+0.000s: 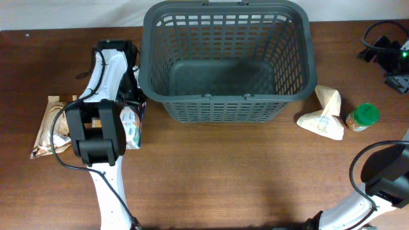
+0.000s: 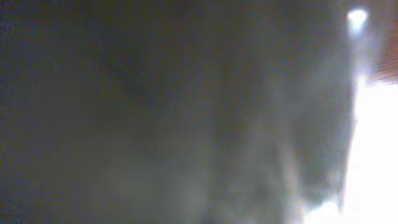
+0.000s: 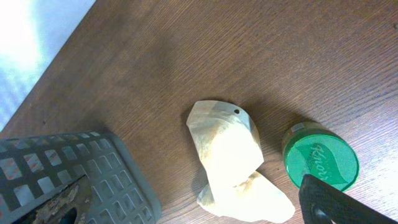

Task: Pack container
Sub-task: 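Grasp the white-and-blue carton pack with the left gripper, then lift the carton pack and lower it into the basket, then release, then grasp the red-capped pasta package with the left gripper, then lift the pasta package and place it into the basket, then move the left gripper to the brown paper snack bag and grasp it, then lift the snack bag and drop it into the basket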

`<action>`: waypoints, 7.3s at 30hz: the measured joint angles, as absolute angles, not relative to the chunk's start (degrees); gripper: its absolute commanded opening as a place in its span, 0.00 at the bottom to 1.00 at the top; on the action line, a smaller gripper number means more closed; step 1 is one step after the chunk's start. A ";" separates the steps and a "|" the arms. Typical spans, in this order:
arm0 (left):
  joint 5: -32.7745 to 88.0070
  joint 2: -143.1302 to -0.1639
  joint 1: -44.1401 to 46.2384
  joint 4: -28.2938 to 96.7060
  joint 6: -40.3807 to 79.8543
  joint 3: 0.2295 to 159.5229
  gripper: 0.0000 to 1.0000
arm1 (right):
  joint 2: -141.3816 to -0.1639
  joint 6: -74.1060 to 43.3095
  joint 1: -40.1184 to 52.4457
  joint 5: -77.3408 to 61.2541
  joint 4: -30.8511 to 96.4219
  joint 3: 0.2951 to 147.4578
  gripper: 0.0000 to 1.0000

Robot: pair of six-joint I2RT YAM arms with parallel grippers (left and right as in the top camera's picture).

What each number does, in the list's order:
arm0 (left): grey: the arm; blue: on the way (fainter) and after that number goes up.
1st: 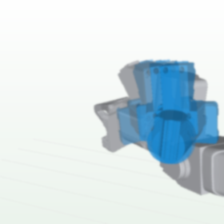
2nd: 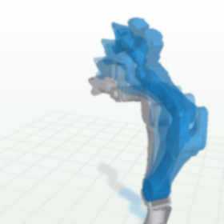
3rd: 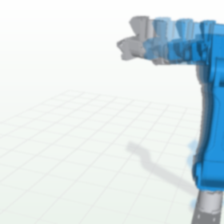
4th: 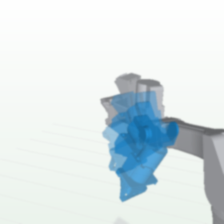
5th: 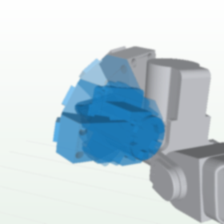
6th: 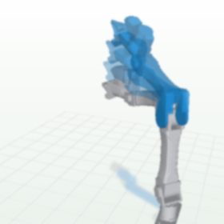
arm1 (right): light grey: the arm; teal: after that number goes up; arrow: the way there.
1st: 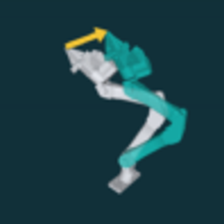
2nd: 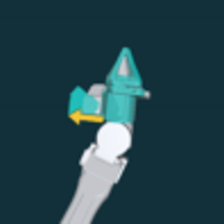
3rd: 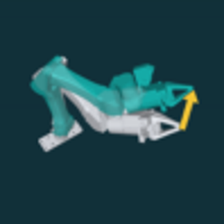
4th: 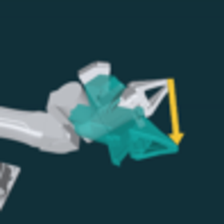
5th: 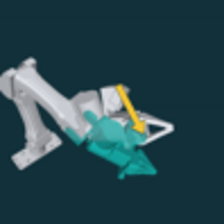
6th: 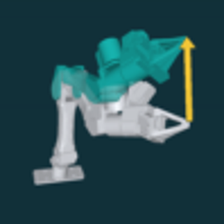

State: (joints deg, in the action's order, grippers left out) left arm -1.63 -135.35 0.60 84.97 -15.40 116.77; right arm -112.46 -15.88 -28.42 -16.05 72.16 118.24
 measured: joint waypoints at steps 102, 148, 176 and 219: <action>0.58 -141.84 -14.11 88.53 -11.29 123.37 0.02 | -112.46 -16.01 -28.40 -16.05 72.20 118.24 0.99; -13.69 -140.73 35.51 77.82 -48.27 145.56 1.00 | -112.46 -16.05 -28.42 -16.05 72.20 118.24 0.99; -7.90 -127.87 -36.25 87.29 -6.55 130.26 1.00 | -112.46 -16.05 -28.42 -16.05 72.18 118.24 0.98; 5.19 -145.86 -32.36 93.86 -10.11 139.92 0.01 | -112.46 -16.05 -28.42 -16.03 72.20 118.24 0.99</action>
State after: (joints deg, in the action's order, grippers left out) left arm 5.19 -145.86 -32.36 93.86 -10.11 139.92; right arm -112.46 -16.05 -28.42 -16.03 72.20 118.24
